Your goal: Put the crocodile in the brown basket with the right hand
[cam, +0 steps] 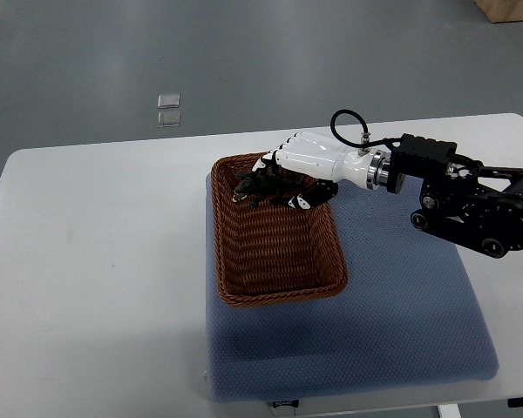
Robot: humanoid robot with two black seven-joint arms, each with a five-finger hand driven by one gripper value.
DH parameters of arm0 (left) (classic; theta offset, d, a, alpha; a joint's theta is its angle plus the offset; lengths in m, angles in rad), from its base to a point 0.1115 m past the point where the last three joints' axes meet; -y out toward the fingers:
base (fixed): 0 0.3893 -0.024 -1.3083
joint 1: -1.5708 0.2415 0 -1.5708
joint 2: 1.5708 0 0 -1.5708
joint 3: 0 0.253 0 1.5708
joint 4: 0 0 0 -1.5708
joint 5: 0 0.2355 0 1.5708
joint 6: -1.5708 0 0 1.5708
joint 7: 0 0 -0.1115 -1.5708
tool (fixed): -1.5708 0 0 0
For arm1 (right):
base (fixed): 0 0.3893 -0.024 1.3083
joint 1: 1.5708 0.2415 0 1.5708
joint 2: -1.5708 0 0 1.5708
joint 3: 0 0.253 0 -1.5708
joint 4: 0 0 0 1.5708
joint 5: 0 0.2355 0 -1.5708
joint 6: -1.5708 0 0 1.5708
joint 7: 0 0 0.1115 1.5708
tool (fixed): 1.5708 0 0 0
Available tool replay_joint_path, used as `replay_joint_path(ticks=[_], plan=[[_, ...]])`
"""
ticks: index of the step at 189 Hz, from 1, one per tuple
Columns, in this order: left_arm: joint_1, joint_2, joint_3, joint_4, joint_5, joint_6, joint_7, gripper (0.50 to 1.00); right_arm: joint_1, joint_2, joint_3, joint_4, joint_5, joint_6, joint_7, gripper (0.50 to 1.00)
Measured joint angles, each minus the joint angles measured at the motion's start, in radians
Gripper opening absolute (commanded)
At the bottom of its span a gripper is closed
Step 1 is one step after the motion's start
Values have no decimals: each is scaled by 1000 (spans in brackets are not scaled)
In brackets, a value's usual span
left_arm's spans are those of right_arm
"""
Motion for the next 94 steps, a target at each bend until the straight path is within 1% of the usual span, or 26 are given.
replay_joint_path(ticks=[1,2,3,4,5,6,7,8,9,10,12,13,14,15,16,17,18,19,20,22,24,27,33,40,59,94], plan=[[0,0,0,0,0,0,0,1000,-2,0,0,-1,0,0,0,668],[0,0,0,0,0,0,0,1000,-2,1,0,-1,0,0,0,668],[0,0,0,0,0,0,0,1000,-3,1,0,-1,0,-1,0,684],[0,0,0,0,0,0,0,1000,-4,1,0,-2,0,-1,0,684],[0,0,0,0,0,0,0,1000,-5,1,0,-2,0,-1,0,703],[0,0,0,0,0,0,0,1000,-5,1,0,-2,-1,-1,0,703],[0,0,0,0,0,0,0,1000,-6,2,0,-3,-1,-1,0,719],[0,0,0,0,0,0,0,1000,-7,2,0,-3,-1,-2,0,719],[0,0,0,0,0,0,0,1000,-7,2,0,-3,-1,-2,0,735],[0,0,0,0,0,0,0,1000,-8,2,0,-4,-1,-2,0,735],[0,0,0,0,0,0,0,1000,-10,2,0,-4,-1,-4,0,768],[0,0,0,0,0,0,0,1000,-10,2,0,-5,-1,-4,0,768],[0,0,0,0,0,0,0,1000,-11,2,0,-5,-1,-5,0,784],[0,0,0,0,0,0,0,1000,-12,2,0,-5,-1,-5,0,785],[0,0,0,0,0,0,0,1000,-12,2,0,-5,-1,-6,0,799],[0,0,0,0,0,0,0,1000,-13,2,0,-5,-1,-6,0,799],[0,0,0,0,0,0,0,1000,-13,2,0,-6,-1,-7,-1,813],[0,0,0,0,0,0,0,1000,-14,2,0,-6,-1,-8,-1,813],[0,0,0,0,0,0,0,1000,-15,2,0,-6,-1,-9,-1,827],[0,0,0,0,0,0,0,1000,-17,2,0,-6,-1,-12,-1,840],[0,0,0,0,0,0,0,1000,-19,3,0,-7,-1,-14,-1,840],[0,0,0,0,0,0,0,1000,-21,3,0,-7,-1,-17,-1,858],[0,0,0,0,0,0,0,1000,-26,3,0,-8,-1,-26,-1,868],[0,0,0,0,0,0,0,1000,-30,3,1,-8,-1,-35,-1,895],[0,0,0,0,0,0,0,1000,-36,3,2,-10,-1,-51,-1,901],[0,0,0,0,0,0,0,1000,-43,-2,18,-25,6,-55,-3,911]])
